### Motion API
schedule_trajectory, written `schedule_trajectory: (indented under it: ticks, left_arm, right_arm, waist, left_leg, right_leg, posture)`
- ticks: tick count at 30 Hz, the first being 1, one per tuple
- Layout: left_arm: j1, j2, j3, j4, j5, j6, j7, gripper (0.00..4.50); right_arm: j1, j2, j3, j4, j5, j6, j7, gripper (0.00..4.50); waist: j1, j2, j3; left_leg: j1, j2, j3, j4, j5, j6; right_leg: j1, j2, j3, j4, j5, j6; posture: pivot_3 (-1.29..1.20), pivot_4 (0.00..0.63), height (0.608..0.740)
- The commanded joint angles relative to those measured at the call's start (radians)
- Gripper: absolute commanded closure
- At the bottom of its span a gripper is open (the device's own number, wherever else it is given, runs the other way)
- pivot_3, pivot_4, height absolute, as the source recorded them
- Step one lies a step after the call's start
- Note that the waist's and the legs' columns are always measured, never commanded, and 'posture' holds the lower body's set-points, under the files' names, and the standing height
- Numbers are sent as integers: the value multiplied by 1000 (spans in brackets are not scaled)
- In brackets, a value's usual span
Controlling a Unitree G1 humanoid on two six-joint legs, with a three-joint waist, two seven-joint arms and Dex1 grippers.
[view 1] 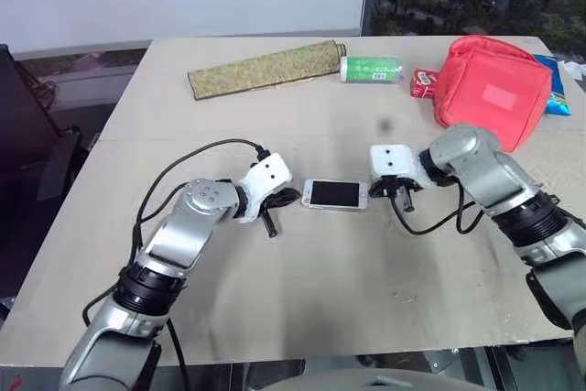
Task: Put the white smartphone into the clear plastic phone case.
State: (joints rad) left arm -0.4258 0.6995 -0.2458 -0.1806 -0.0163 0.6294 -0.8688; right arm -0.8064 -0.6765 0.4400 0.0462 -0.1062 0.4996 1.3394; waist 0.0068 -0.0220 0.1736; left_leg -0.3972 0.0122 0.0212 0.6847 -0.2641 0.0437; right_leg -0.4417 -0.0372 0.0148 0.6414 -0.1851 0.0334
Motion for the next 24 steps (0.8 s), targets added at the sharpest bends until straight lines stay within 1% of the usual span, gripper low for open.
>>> schedule_trajectory:
  ticks: [1,3,5,8,10,12,14,21,24]
  left_arm:
    - [-43,42,48,-14,14,-4,10,4500]
    - [-56,21,59,-31,-4,1,19,4500]
    - [-66,-48,77,-40,-50,6,37,4500]
    - [-72,-164,94,-53,-134,17,43,4500]
    - [-67,-204,82,-56,-161,16,33,4500]
    - [-63,-223,44,-41,-160,7,25,4500]
    - [-62,-229,6,-23,-154,-5,14,4500]
    - [-42,-211,-58,57,-114,-50,2,4500]
    - [-29,-210,-63,63,-114,-48,3,4500]
  right_arm:
    - [54,-53,-125,-74,68,64,-28,4450]
    - [98,-42,-186,-103,119,82,-62,4450]
    - [148,-9,-246,-123,176,48,-97,4450]
    - [226,100,-362,-136,326,5,-137,4450]
    - [280,150,-398,-137,374,-50,-157,4450]
    - [338,210,-421,-132,427,-79,-186,4450]
    - [379,235,-419,-104,437,-125,-194,4450]
    - [409,238,-368,64,374,-291,-201,4450]
    - [403,252,-355,116,374,-324,-200,4450]
  waist:
    - [2,0,0]
    - [4,0,0]
    - [4,0,0]
    - [5,-1,0]
    - [1,-1,0]
    - [-1,-1,0]
    - [-3,-1,0]
    - [-22,-1,0]
    - [-21,-1,0]
  left_leg:
    - [-1,0,-1,-1,0,0]
    - [-1,0,0,-1,0,0]
    - [-2,0,0,-1,0,0]
    - [-2,0,0,-2,0,0]
    - [-2,0,0,-1,0,0]
    - [-2,0,0,-1,0,0]
    - [-1,0,0,-1,0,0]
    - [2,0,1,-1,0,0]
    - [2,1,0,-1,0,0]
  right_leg:
    - [0,0,0,-1,0,0]
    - [0,0,0,-1,0,0]
    - [0,0,0,-2,1,1]
    - [0,0,0,-5,2,4]
    - [1,0,1,-4,2,4]
    - [1,0,0,-4,2,4]
    - [1,0,0,-2,2,4]
    - [2,1,1,-1,2,4]
    - [1,2,1,-1,2,4]
  posture:
    - [0,150,740]
    - [0,150,740]
    - [0,150,740]
    - [0,150,740]
    - [0,150,740]
    - [0,150,740]
    - [0,150,740]
    - [0,150,740]
    - [0,150,740]
